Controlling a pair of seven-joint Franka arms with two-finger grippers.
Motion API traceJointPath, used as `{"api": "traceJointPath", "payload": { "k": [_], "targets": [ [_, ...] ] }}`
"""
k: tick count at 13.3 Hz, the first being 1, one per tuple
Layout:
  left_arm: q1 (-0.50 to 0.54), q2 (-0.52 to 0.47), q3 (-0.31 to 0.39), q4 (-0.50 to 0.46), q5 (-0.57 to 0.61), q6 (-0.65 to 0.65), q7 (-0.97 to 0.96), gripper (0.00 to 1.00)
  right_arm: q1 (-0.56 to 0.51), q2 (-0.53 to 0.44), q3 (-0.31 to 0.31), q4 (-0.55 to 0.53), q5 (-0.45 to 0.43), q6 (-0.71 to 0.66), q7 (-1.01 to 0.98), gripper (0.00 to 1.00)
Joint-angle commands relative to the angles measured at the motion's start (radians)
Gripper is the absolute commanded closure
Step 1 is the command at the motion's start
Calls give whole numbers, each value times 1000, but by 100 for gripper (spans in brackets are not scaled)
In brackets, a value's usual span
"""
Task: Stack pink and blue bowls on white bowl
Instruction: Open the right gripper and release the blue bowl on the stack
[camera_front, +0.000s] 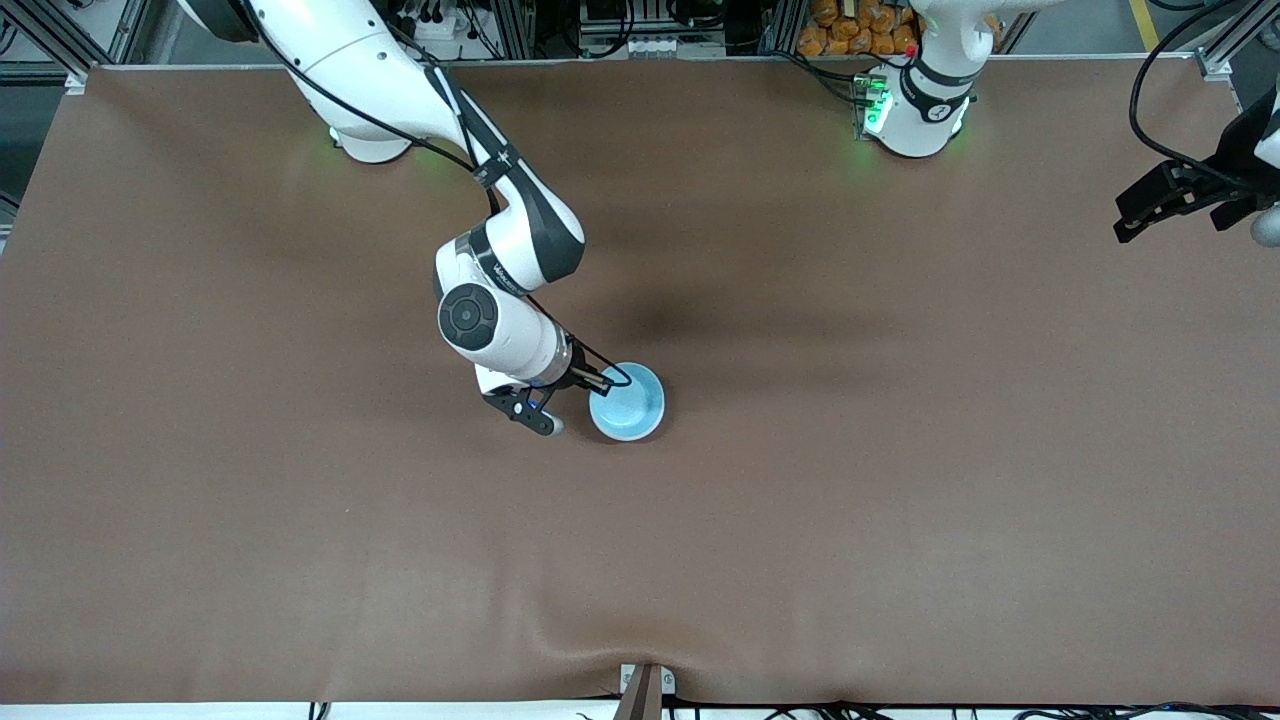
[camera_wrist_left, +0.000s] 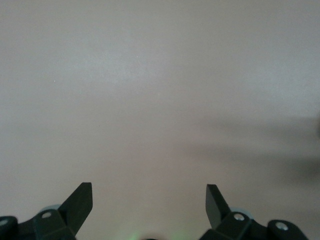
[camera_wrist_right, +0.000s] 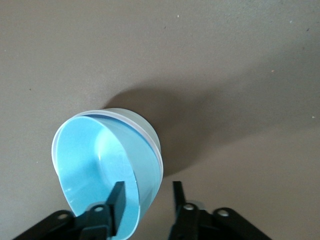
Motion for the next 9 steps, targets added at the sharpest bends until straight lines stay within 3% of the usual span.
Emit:
{"api": "traceJointPath", "payload": {
  "k": [1,5,9],
  "targets": [
    [-2,8,6,7,-14,10,20,0,-7,-15,-5,1,-12,-4,10,0],
    [-2,17,6,7,-14,35,20,0,-22,-64,-53,5,-44,-6,-6,0],
    [-3,17,6,7,-14,53,18,0,-50,-121,-93,1,-242,-96,-77,0]
  ]
}}
